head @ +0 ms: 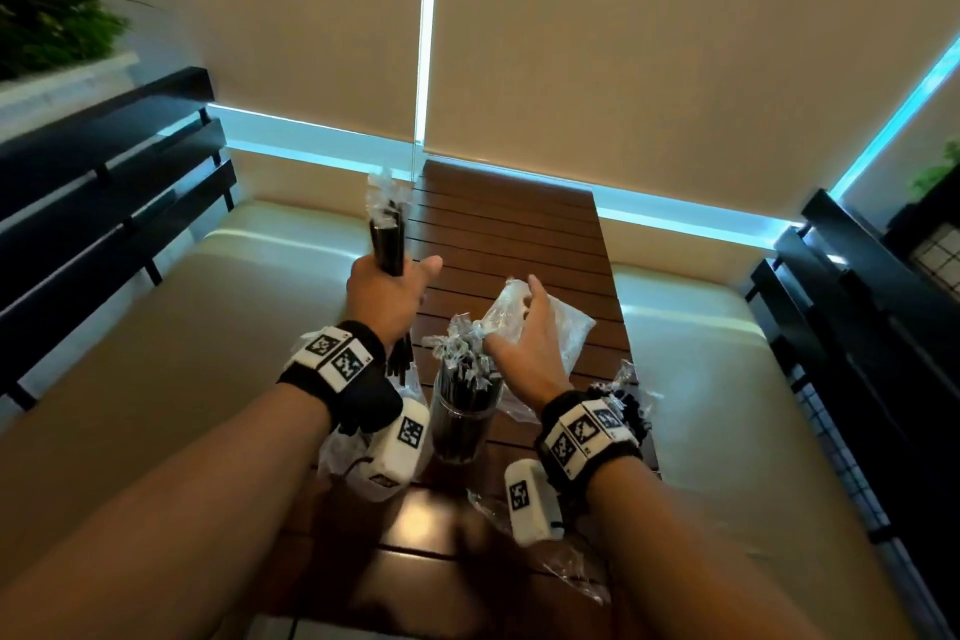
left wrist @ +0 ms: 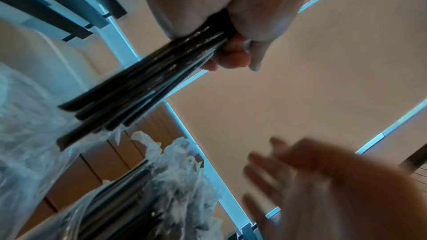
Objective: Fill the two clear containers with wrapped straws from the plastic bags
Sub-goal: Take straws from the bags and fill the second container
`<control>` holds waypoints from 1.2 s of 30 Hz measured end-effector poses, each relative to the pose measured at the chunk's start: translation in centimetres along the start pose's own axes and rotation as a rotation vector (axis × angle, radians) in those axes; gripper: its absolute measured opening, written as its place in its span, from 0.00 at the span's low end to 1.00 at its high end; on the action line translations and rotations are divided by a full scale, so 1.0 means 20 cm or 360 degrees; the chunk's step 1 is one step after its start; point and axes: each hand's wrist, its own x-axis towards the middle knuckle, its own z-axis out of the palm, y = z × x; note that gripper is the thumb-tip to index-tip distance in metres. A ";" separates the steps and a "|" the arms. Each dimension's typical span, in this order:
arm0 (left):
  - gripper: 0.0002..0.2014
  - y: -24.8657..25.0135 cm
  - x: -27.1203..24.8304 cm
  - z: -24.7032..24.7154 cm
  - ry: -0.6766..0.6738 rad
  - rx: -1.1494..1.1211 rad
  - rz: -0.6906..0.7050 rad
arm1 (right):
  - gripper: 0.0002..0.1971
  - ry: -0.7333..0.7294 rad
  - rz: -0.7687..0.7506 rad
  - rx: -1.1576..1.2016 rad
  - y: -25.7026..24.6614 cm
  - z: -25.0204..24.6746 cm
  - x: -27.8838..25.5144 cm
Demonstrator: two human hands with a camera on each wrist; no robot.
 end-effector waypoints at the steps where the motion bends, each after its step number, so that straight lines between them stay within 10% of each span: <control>1: 0.19 -0.02 0.00 0.01 0.0010 -0.0020 -0.0033 | 0.54 -0.0081 0.0098 -0.0001 0.09 0.03 -0.02; 6: 0.18 -0.11 0.01 0.09 0.0043 -0.0118 -0.0091 | 0.74 -0.0299 0.0431 -0.0050 0.36 0.20 -0.12; 19: 0.18 -0.24 0.02 0.26 0.0003 -0.0313 -0.0190 | 0.32 0.0119 0.0368 -0.0123 0.37 0.33 -0.06; 30: 0.16 -0.48 -0.07 0.32 -0.0209 -0.0035 -0.0297 | 0.32 -0.0024 0.0302 -0.0055 0.39 0.29 -0.05; 36: 0.30 -0.51 -0.11 0.28 -0.0390 0.0020 -0.0333 | 0.39 -0.0027 0.0337 -0.0092 0.41 0.30 -0.07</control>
